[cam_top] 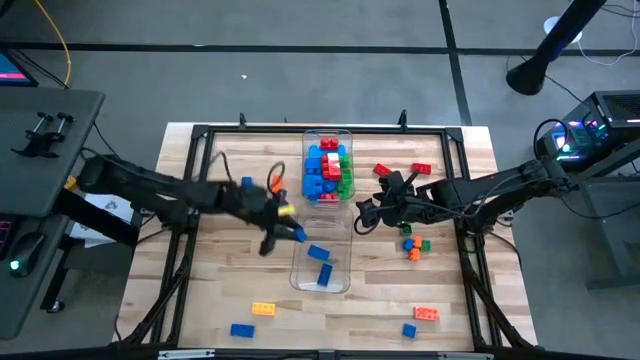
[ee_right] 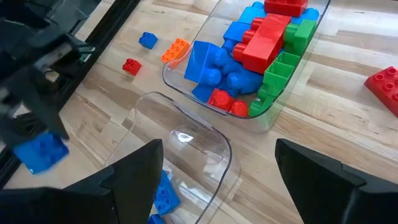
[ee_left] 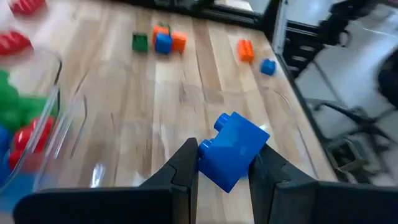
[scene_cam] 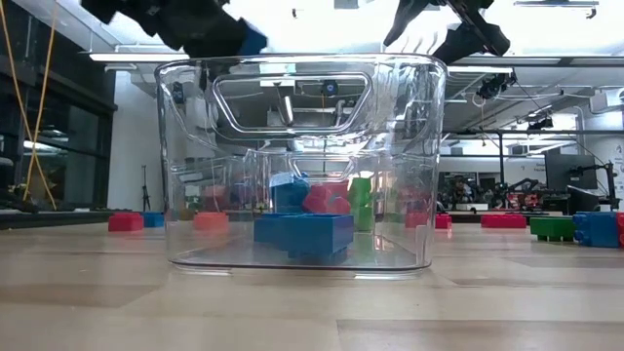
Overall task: Sort blocks by size
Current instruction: Put the small blue game piece in the bottom transparent bin, then put the small orange game piece in the bottom transparent bin
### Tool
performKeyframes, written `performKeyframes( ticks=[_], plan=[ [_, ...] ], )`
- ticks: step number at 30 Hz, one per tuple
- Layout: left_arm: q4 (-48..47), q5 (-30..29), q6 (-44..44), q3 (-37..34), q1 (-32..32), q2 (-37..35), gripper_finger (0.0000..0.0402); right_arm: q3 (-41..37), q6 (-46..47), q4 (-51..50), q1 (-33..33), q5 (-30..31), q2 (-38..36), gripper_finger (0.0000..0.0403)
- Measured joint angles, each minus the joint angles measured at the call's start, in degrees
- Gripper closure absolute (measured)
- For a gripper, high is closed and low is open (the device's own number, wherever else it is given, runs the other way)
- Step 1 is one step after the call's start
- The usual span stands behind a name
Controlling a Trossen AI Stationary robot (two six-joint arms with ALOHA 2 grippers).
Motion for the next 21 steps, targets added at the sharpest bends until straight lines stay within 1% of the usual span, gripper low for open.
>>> performKeyframes(
  ticks=[2,3,6,10,13,15,17,18,19,21],
  plan=[
    [4.3,-5.2,-0.3,-0.1,-3.7,2.7,0.034,0.0,0.0,-0.2,0.0,0.0,0.0,0.0096],
    [6.4,-6.4,-0.9,-0.1,-4.8,4.3,0.0331,0.0,0.0,-0.4,0.0,0.0,0.0,0.0096],
    [10.4,-7.2,-4.7,0.1,-6.3,8.6,0.0276,0.0,0.0,-0.8,0.0,0.0,0.0,0.0096],
    [7.4,-7.3,-7.8,3.7,-6.0,14.5,0.0196,0.0,0.0,-0.9,0.0,-0.2,0.0,0.0096],
    [3.7,-5.3,-8.1,8.1,-5.7,17.9,0.0149,0.0,0.0,-0.9,0.0,-0.4,0.0,0.0096],
    [0.0,-3.2,-6.7,11.1,-5.4,19.6,0.0124,0.0,0.1,-0.9,0.0,-0.4,0.0,0.0096],
    [-6.8,-0.5,-3.2,14.5,-4.8,20.2,0.0108,0.0,0.6,-0.9,0.0,-0.6,0.0,0.0096],
    [-11.2,-0.2,-1.6,16.3,-4.4,20.1,0.0103,0.0,0.6,-0.7,0.0,-0.7,0.0,0.0096],
    [-16.1,-1.0,-0.4,18.0,-3.8,19.7,0.0101,0.0,0.6,-0.5,0.0,-0.8,0.0,0.0096],
    [-23.9,-5.8,1.0,19.5,-2.2,17.5,0.0099,0.0,0.6,-0.6,0.0,-0.9,0.0,0.0096]
  ],
)
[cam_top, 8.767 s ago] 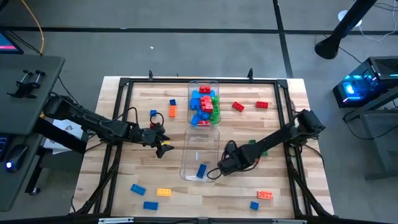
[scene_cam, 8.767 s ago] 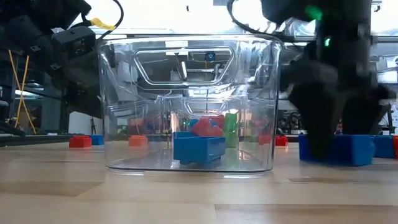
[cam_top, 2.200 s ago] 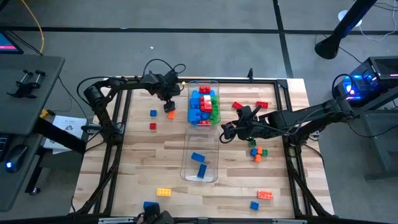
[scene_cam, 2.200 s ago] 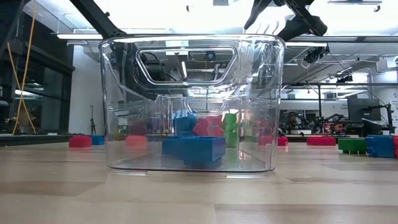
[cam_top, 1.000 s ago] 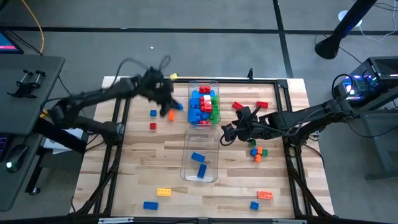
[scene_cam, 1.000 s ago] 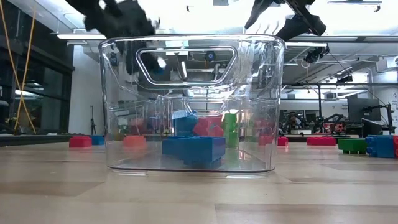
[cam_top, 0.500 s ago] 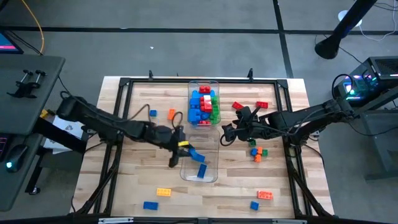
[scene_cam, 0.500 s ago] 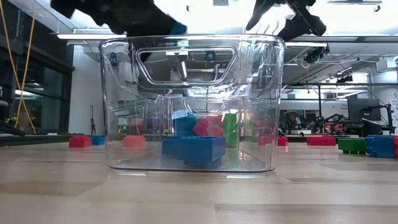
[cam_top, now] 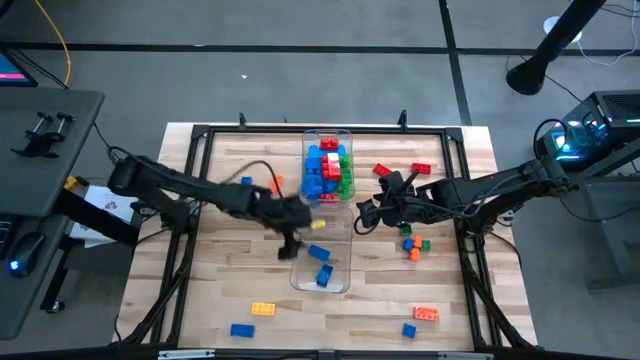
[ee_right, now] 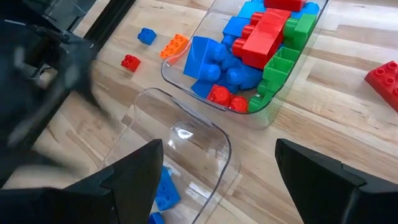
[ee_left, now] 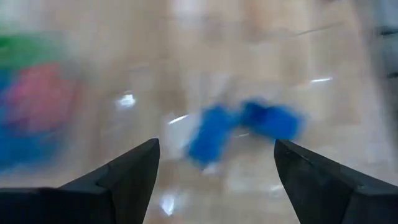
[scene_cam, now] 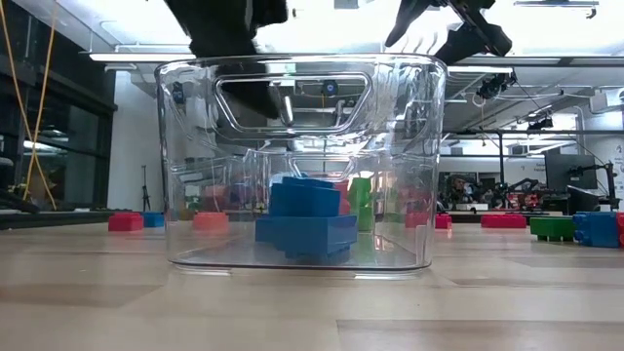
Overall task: Sort blocks by size
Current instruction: Put the small orange game piece in the bottom transparent bin
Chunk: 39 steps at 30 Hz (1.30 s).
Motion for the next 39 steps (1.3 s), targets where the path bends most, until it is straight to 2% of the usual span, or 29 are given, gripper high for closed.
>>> performKeyframes(
  ticks=[2,7,11,13,16,22,35,37,39],
  plan=[
    [-5.5,-5.0,0.1,-0.7,2.5,-3.4,0.01,0.0,-0.2,-0.1,0.0,0.0,0.0,0.0096],
    [-3.9,-12.0,-8.8,-9.2,13.3,-18.0,0.0103,0.0,-0.6,-0.3,0.0,0.4,0.0,0.0096],
    [-1.8,-12.6,-20.0,-18.8,25.1,-23.3,0.0103,0.0,-1.3,-0.3,0.0,0.6,0.0,0.0096],
    [0.4,-9.1,-23.5,-23.0,28.8,-22.1,0.0103,0.0,-1.4,-0.4,0.0,1.3,0.0,0.0096],
    [4.2,-5.2,-25.8,-26.5,29.8,-17.3,0.0103,0.0,-1.4,-0.4,0.0,1.8,0.0,0.0096],
    [5.3,-11.8,-28.7,-25.2,29.8,-8.8,0.0103,0.0,-1.1,-0.3,0.0,1.8,0.0,0.0096],
    [10.7,-12.8,-29.1,-23.5,28.9,2.7,0.0104,0.0,-1.2,-0.4,0.0,3.1,0.0,0.0096],
    [10.9,-13.2,-27.7,-23.5,28.9,3.8,0.0113,0.0,-1.2,-0.4,0.0,3.1,0.0,0.0096],
    [10.9,-13.5,-25.7,-23.5,28.6,4.1,0.0142,0.0,-1.2,-0.4,0.0,3.1,0.0,0.0096]
  ],
)
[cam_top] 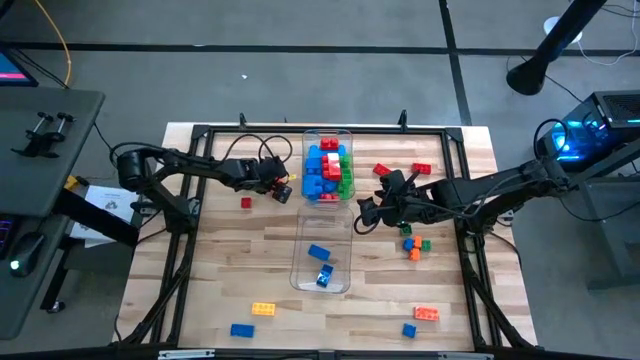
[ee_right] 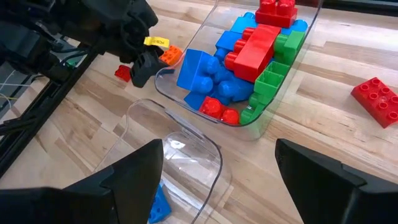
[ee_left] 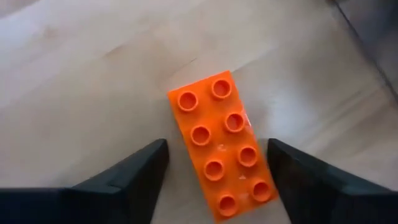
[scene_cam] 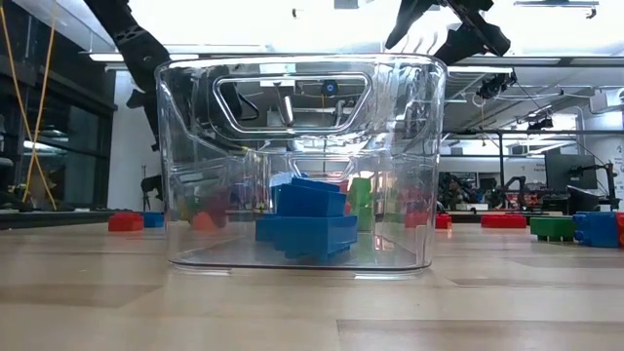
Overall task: Sort blocks by size
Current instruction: Put the small orange game piece in the bottom transparent bin
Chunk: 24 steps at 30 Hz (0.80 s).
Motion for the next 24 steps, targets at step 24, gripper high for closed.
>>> performKeyframes(
  ticks=[24],
  plan=[
    [6.4,7.9,21.9,8.4,-31.7,-24.5,0.0311,0.0,0.2,-4.8,0.0,0.0,0.0,0.0096]
  ],
)
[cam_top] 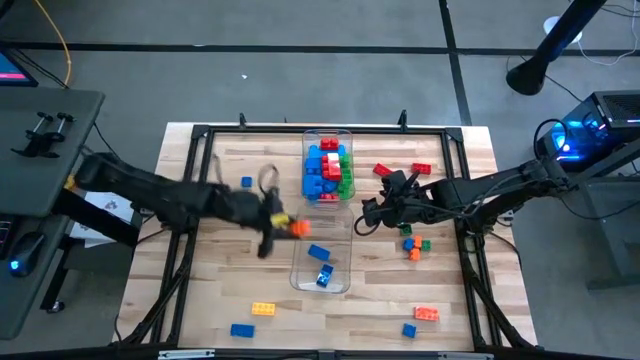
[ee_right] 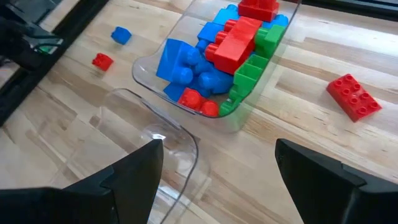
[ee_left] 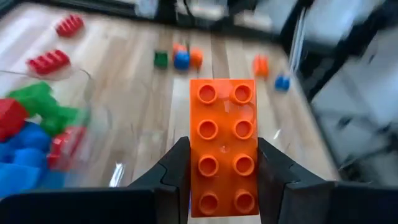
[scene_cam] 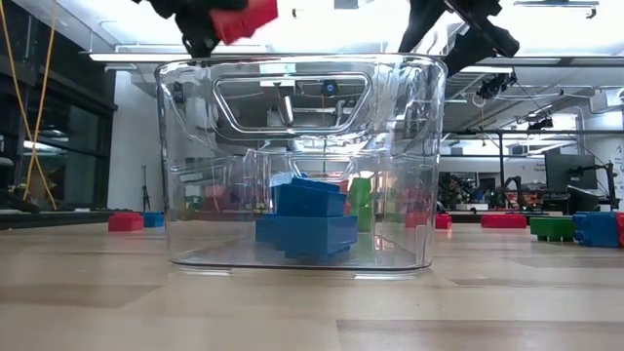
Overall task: Sort blocks by size
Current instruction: Put the small orange game piece in the bottom transparent bin, then put the small red game piece in the bottom transparent bin
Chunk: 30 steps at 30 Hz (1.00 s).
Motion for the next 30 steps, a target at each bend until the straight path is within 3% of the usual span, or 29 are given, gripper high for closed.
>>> performKeyframes(
  ticks=[2,6,11,15,20,25,30],
  plan=[
    [-0.1,-3.0,1.0,1.0,-3.0,4.8,0.0311,0.0,0.0,-0.2,0.0,0.0,0.0,0.0096],
    [1.7,-2.8,0.1,5.0,-4.7,14.0,0.0295,0.0,1.1,-0.4,-0.1,0.0,0.0,0.0096],
    [-5.7,-2.1,-0.3,12.7,-3.3,21.5,0.0189,0.0,2.1,-2.9,-2.7,-3.3,0.0,0.0096],
    [-13.0,5.2,1.0,16.8,-1.1,22.9,0.0121,0.0,0.7,-4.1,-7.5,-6.1,-0.1,0.0096],
    [-16.6,4.9,-1.3,16.7,1.8,16.4,0.0096,0.0,-5.1,-9.0,-20.4,-13.9,1.0,0.0096],
    [-14.2,-1.0,-4.1,14.9,4.8,3.7,0.0093,0.0,-23.9,-6.2,-33.9,-19.3,7.2,0.0096],
    [-13.1,-8.2,-9.2,12.0,6.2,-7.5,0.0093,0.0,-43.7,-3.8,-41.0,-23.5,18.0,0.0096]
  ],
)
